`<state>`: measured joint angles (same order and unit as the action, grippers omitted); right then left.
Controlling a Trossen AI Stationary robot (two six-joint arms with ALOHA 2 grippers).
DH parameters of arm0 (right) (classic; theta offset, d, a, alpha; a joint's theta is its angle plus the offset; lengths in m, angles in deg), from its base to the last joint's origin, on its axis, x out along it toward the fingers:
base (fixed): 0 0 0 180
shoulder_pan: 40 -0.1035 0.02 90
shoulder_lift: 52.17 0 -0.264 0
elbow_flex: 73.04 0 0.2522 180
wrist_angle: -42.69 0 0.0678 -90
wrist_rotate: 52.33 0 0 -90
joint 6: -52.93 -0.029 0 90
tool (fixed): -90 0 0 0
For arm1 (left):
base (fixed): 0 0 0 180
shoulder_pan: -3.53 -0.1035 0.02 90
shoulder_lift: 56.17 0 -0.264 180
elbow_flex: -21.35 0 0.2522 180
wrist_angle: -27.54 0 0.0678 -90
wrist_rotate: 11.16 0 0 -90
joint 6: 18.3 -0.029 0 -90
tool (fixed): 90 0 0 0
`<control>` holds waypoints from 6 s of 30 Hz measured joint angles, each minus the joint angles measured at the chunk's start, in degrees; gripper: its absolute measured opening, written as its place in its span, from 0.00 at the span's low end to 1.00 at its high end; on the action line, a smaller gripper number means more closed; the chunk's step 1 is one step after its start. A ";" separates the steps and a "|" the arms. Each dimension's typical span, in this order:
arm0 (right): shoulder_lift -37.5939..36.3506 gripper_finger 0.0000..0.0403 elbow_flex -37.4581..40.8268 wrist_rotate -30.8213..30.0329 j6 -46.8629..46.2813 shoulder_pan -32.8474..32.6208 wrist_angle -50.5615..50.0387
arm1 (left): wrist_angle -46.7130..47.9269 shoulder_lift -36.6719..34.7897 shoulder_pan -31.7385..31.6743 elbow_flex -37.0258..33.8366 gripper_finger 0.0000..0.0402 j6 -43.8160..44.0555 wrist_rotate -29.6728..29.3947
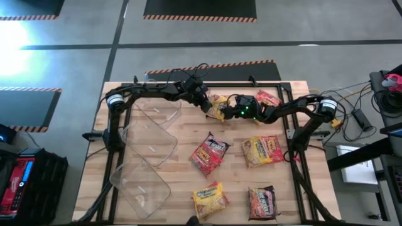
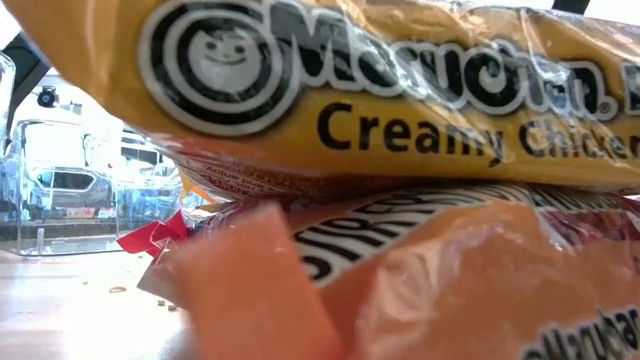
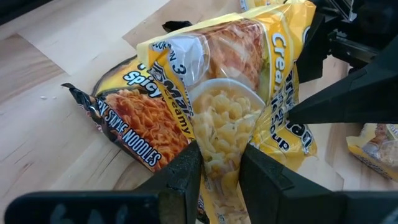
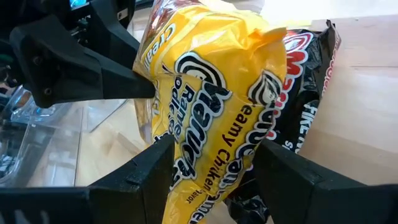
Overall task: Sort Maruchan noodles
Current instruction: Put the yellow noodles pack into the top transparent bin
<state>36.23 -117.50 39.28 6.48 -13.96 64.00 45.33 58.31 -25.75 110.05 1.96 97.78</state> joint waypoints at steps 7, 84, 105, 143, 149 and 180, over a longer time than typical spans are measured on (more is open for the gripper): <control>0.00 0.37 0.00 0.11 2.53 0.00 0.32 | 0.01 0.00 -0.01 -0.08 0.20 -0.16 1.38; -12.40 0.13 0.42 8.20 23.97 -0.22 -7.89 | 10.26 -8.67 0.12 0.04 0.49 -16.83 11.91; -23.23 0.10 0.02 13.21 36.11 -0.27 -22.87 | 11.21 -15.22 1.27 0.07 0.49 -38.47 15.05; -23.45 0.11 -5.58 17.44 55.55 -0.30 -22.81 | -2.51 -12.28 5.30 0.04 0.49 -34.26 13.23; -23.45 0.11 -7.15 17.86 55.69 -0.55 -22.66 | -2.51 -12.28 5.30 -0.29 0.49 -34.00 13.06; -23.45 0.36 -4.81 2.85 23.08 -1.77 -43.32 | -0.89 -3.06 6.48 -0.85 0.49 -15.29 11.46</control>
<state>12.78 -122.31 42.13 29.56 -15.73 20.68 44.44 55.25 -19.28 109.19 -13.33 109.24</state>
